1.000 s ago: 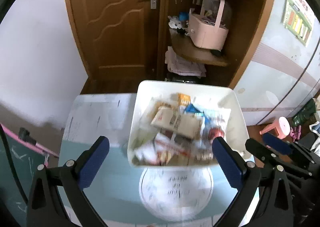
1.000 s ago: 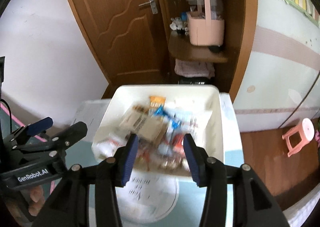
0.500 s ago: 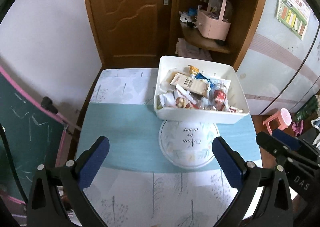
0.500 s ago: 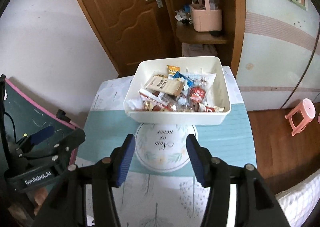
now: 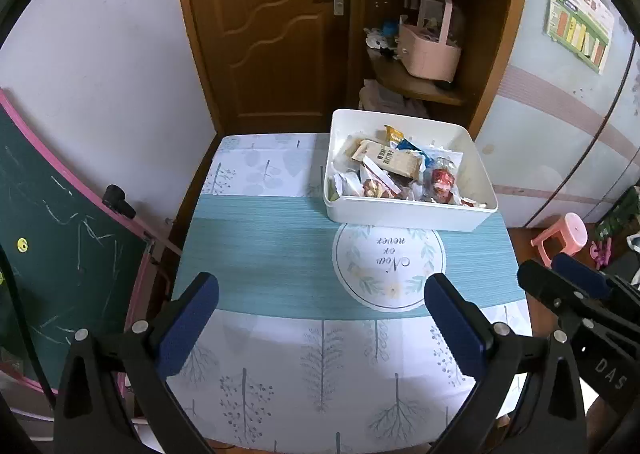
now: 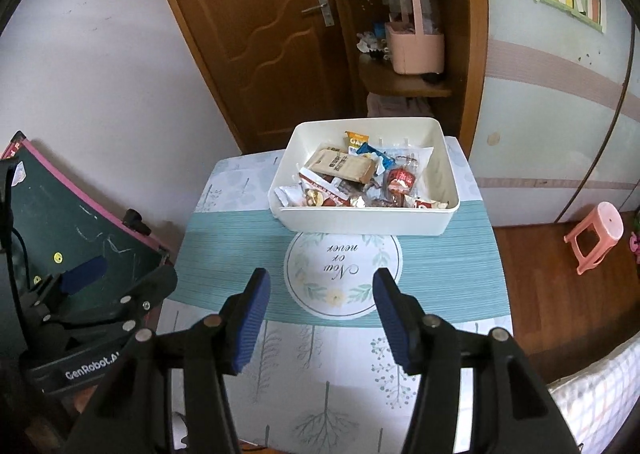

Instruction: Organize snacks

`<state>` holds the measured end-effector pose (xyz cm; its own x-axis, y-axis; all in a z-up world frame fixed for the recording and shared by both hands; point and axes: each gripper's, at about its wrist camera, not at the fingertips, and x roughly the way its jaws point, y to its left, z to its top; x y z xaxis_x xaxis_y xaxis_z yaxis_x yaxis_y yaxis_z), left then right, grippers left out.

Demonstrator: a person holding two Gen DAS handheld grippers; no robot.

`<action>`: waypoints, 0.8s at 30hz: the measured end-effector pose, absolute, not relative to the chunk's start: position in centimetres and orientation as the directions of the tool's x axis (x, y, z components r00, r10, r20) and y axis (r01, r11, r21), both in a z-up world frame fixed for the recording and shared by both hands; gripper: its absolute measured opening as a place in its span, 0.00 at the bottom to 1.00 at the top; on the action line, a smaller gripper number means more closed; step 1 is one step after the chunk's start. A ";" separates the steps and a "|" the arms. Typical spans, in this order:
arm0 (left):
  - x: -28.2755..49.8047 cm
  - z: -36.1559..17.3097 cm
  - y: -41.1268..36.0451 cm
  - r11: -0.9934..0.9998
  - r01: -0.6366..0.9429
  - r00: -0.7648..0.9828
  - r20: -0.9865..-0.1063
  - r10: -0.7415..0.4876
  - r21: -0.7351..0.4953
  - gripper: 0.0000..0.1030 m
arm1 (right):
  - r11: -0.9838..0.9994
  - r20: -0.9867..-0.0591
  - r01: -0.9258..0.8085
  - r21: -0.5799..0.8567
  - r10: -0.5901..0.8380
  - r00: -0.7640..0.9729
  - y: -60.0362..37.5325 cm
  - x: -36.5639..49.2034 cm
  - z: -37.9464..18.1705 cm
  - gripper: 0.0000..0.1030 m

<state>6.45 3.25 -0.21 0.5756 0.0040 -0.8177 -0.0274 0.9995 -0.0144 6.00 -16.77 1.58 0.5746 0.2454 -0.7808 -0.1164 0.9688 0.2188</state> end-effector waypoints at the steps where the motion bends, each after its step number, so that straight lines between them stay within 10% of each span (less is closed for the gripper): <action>1: 6.3 -0.2 3.2 1.000 -0.026 0.576 -0.818 0.003 -0.014 0.99 | 0.968 -0.782 -0.116 0.221 0.247 0.573 -16.8 5.9 1.5 0.52; 24: 4.6 0.1 1.1 1.000 -0.008 0.574 -0.819 -0.007 -0.014 0.99 | 0.967 -0.776 -0.115 0.228 0.252 0.579 -17.8 4.0 2.0 0.52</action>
